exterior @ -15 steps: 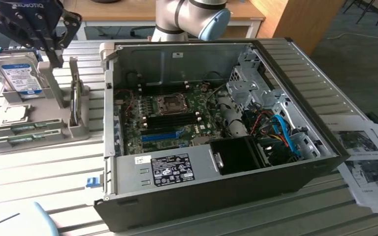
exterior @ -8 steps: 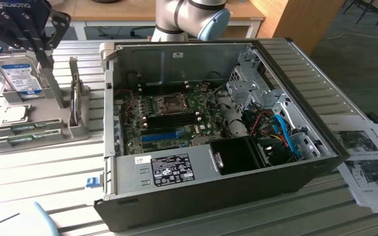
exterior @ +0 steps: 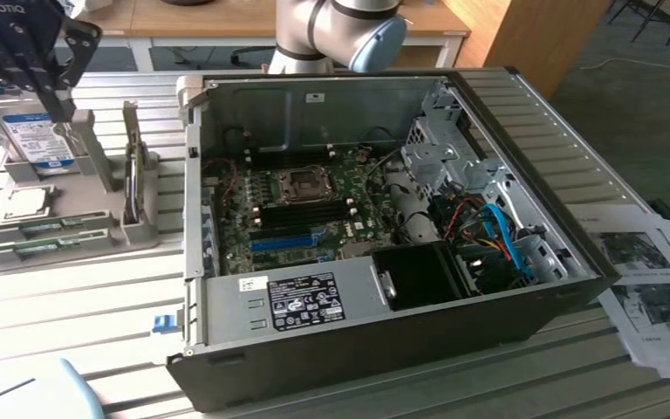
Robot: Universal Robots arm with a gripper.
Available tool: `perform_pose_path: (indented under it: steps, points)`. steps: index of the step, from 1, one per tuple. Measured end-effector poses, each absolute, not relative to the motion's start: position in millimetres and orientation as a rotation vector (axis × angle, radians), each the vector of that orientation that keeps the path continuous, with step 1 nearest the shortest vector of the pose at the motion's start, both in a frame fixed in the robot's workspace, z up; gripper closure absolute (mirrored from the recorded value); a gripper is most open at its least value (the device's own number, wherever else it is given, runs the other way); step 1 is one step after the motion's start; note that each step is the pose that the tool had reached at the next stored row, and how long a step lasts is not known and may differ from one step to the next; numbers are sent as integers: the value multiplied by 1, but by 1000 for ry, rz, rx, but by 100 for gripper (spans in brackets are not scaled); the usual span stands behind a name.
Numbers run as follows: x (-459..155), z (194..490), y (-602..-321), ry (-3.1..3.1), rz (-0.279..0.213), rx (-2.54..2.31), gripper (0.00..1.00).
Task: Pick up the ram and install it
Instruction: 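Reach for the ram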
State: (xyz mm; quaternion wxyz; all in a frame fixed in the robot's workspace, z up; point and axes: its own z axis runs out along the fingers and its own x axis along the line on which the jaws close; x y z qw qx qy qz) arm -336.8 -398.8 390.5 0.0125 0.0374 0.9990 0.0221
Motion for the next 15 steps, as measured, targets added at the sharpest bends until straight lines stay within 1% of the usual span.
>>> perform_pose_path:
  steps: [15]
  points:
    - [-374,390,-399,3114,69,117,91]
